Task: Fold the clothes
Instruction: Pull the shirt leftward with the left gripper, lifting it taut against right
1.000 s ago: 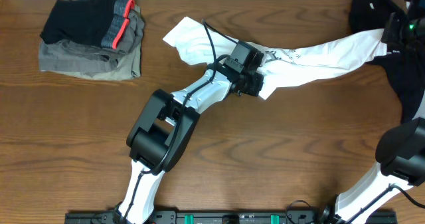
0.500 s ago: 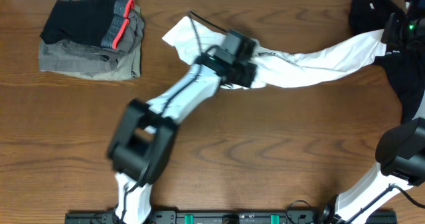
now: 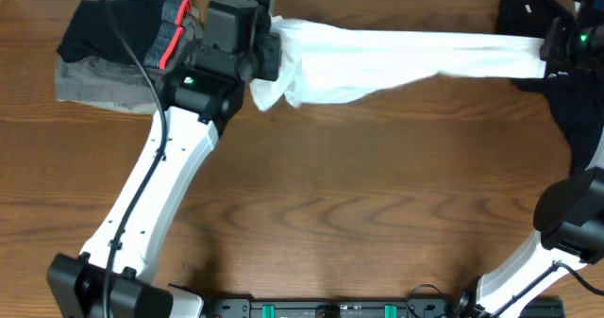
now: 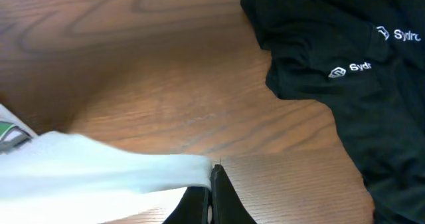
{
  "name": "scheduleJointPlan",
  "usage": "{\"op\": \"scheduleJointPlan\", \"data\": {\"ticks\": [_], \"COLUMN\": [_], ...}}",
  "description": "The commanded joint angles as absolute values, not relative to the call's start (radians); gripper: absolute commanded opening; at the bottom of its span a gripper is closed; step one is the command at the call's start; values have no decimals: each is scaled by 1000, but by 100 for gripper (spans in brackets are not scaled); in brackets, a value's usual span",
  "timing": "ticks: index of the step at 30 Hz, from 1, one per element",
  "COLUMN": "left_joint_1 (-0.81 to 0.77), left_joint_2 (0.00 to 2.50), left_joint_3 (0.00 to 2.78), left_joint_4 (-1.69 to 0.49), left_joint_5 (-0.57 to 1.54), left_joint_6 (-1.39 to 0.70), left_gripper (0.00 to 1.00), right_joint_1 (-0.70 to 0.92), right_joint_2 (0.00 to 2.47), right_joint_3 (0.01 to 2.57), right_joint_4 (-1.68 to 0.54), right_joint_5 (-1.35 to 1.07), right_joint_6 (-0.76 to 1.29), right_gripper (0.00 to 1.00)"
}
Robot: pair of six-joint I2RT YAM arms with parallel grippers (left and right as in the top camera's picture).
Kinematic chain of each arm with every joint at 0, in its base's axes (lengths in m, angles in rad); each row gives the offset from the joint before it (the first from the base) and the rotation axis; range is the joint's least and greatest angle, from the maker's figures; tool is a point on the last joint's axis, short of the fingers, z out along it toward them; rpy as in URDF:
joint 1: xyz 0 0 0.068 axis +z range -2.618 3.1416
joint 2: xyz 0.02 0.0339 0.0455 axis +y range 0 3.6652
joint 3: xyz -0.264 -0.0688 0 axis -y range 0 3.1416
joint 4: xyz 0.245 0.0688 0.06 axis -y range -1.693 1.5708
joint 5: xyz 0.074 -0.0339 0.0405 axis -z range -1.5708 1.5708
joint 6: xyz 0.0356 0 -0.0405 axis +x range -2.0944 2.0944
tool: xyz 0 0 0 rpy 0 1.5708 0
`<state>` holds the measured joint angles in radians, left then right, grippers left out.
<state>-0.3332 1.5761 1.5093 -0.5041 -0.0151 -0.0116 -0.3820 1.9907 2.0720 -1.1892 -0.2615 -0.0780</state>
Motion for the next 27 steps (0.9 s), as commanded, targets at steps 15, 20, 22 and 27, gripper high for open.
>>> {"op": "scheduleJointPlan", "data": {"ticks": [15, 20, 22, 27], "left_joint_1": [-243, -228, -228, -228], "left_joint_2": [1572, 1518, 1473, 1335], "left_joint_3": [1521, 1548, 1551, 1551], "left_joint_4": [-465, -423, -397, -368], "left_joint_5": [-204, -204, -204, -204], "left_joint_6": [53, 75, 113, 184], "left_gripper": [6, 5, 6, 6], "right_joint_1": [-395, -396, -396, -396], "right_joint_2": [1975, 1938, 1900, 1770], "right_joint_3": [2080, 2082, 2082, 2082], "right_joint_4": [-1181, -1177, -1177, -1193], "right_joint_5": [-245, -290, -296, -296], "right_joint_6": [-91, -91, -91, -91], "right_gripper": [1, 1, 1, 1]}}
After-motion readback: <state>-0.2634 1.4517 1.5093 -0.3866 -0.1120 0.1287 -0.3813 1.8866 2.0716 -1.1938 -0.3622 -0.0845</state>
